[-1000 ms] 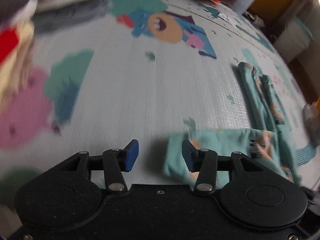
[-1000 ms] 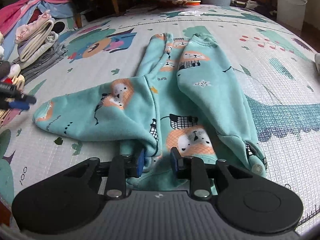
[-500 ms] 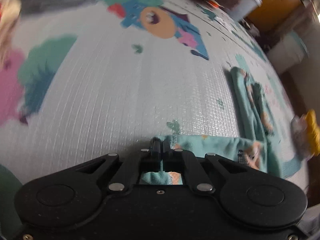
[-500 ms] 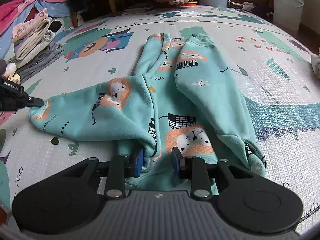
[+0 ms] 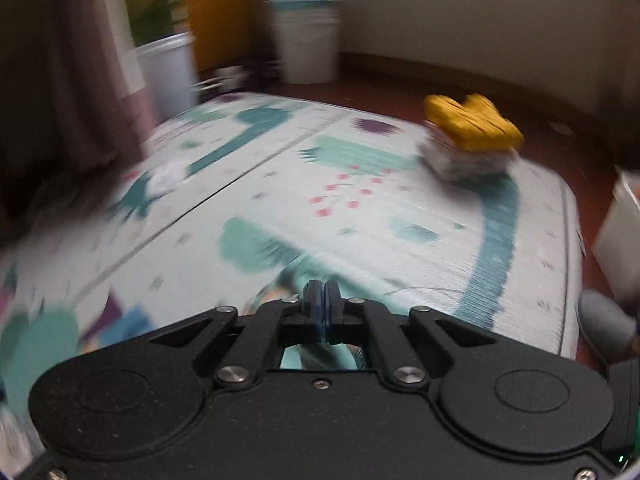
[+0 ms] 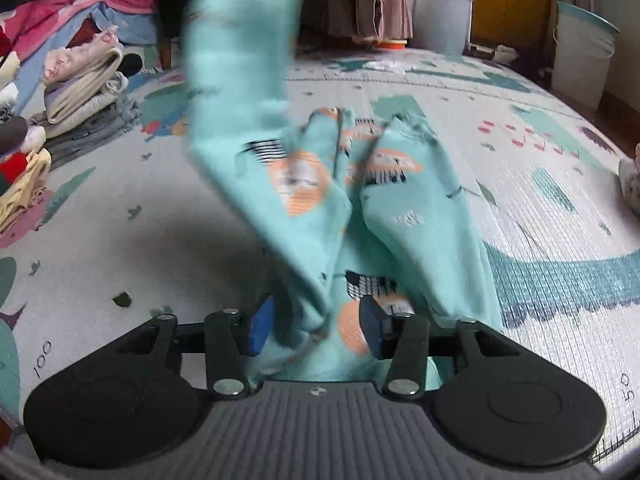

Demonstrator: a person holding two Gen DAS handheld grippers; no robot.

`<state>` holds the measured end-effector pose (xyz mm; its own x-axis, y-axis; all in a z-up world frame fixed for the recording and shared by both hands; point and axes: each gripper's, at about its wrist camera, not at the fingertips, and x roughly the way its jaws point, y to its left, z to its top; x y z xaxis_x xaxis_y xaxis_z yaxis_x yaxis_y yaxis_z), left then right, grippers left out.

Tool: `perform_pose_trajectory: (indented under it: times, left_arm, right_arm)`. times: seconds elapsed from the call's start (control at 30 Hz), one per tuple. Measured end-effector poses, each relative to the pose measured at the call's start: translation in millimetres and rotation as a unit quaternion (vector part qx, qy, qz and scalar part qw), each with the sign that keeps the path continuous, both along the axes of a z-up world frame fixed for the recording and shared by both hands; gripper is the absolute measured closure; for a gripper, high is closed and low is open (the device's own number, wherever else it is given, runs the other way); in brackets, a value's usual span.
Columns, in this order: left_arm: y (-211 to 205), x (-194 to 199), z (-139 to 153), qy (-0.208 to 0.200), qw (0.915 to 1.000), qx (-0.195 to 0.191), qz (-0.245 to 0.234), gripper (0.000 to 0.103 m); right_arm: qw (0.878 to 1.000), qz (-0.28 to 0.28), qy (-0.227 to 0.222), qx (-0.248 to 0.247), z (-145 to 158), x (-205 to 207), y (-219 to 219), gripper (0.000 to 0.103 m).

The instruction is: Fold clothes

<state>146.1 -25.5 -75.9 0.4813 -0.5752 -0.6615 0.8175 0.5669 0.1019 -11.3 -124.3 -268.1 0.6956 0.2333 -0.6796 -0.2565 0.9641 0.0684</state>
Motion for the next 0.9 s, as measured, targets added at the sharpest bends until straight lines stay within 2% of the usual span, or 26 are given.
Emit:
perform_pose_trajectory:
  times: [0.1, 0.17, 0.23, 0.3, 0.4, 0.53, 0.6, 0.67, 0.9]
  left_arm:
    - [-42.3, 6.4, 5.9, -0.01, 0.9964, 0.054, -0.065, 0.103]
    - [-61.0, 15.1, 6.3, -0.008, 0.9927, 0.077, -0.093, 0.103]
    - [-73.8, 23.6, 10.9, -0.006, 0.9901, 0.086, -0.111, 0.103]
    - [-76.2, 34.0, 17.5, 0.006, 0.991, 0.072, -0.113, 0.103]
    - [-83.7, 49.4, 19.6, 0.034, 0.9932, 0.048, -0.1, 0.103]
    - [-83.4, 63.7, 6.8, 0.073, 0.996, 0.009, -0.052, 0.103]
    - [-76.2, 72.3, 1.3, 0.109, 0.9935, -0.024, -0.022, 0.103]
    - [-72.8, 82.5, -6.6, 0.152, 0.9873, -0.047, 0.009, 0.103]
    - [-84.7, 93.7, -21.7, 0.171, 0.9845, -0.032, 0.02, 0.103]
  right_arm:
    - [0.999, 0.021, -0.006, -0.026, -0.3, 0.0, 9.8, 0.055]
    - [0.999, 0.03, -0.003, -0.038, -3.9, 0.6, 10.8, 0.064]
    - [0.999, 0.018, 0.003, -0.037, -7.7, 1.4, 5.3, 0.064]
    - [0.999, 0.005, 0.014, -0.031, -14.0, 3.8, -2.5, 0.064]
    - [1.0, -0.008, 0.018, -0.018, -17.4, 4.8, -9.6, 0.065]
    - [1.0, -0.023, 0.016, 0.001, -18.9, 4.8, -16.7, 0.065]
    - [1.0, -0.02, 0.013, 0.01, -18.5, 3.4, -19.6, 0.065]
    - [1.0, -0.021, 0.01, 0.018, -18.5, 1.6, -23.3, 0.065]
    - [0.997, -0.055, 0.006, 0.05, -13.8, 2.5, -33.9, 0.065]
